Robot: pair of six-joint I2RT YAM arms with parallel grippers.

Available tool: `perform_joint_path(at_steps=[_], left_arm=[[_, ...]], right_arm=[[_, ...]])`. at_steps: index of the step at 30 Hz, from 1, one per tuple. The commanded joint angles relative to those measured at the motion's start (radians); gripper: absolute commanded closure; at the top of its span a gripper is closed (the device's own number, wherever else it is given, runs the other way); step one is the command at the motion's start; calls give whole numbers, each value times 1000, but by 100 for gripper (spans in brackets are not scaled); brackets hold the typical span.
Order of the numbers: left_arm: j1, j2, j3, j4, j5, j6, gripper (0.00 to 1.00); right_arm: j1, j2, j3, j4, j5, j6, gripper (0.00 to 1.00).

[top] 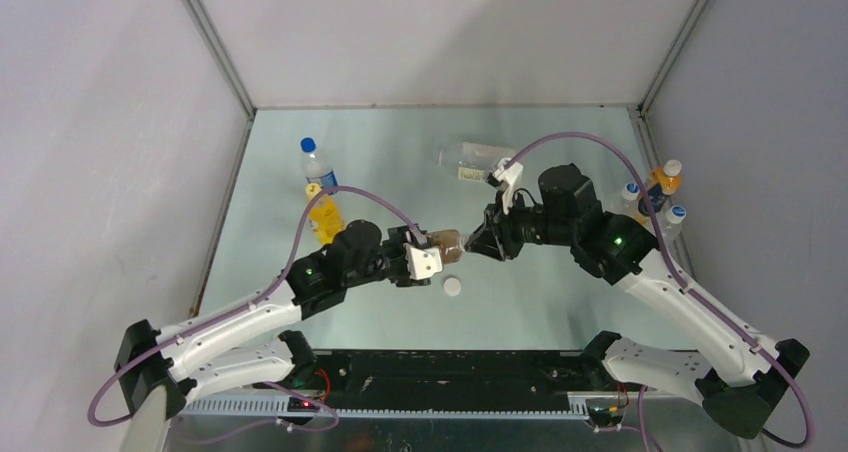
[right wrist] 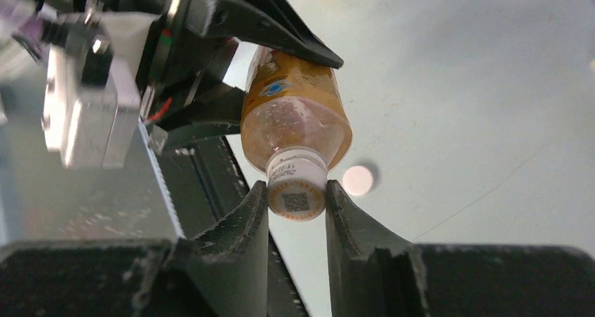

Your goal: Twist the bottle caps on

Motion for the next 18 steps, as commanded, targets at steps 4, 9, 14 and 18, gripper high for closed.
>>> perform_joint_path(at_steps=[4,9,14,18], left_arm=[[-120,1,5,584,-107,43,100],[-159,27,-63,746,-222,70,100],[-178,46,-119,828,-261,94,100],[-178,40,-130,802,-273,80,100]], right_arm=[[27,67,-12,61,138,529,100],[27,88,-10,63,193,794,100],[25,112,-11,73,173,886,100],[21,106,-11,80,180,824,100]])
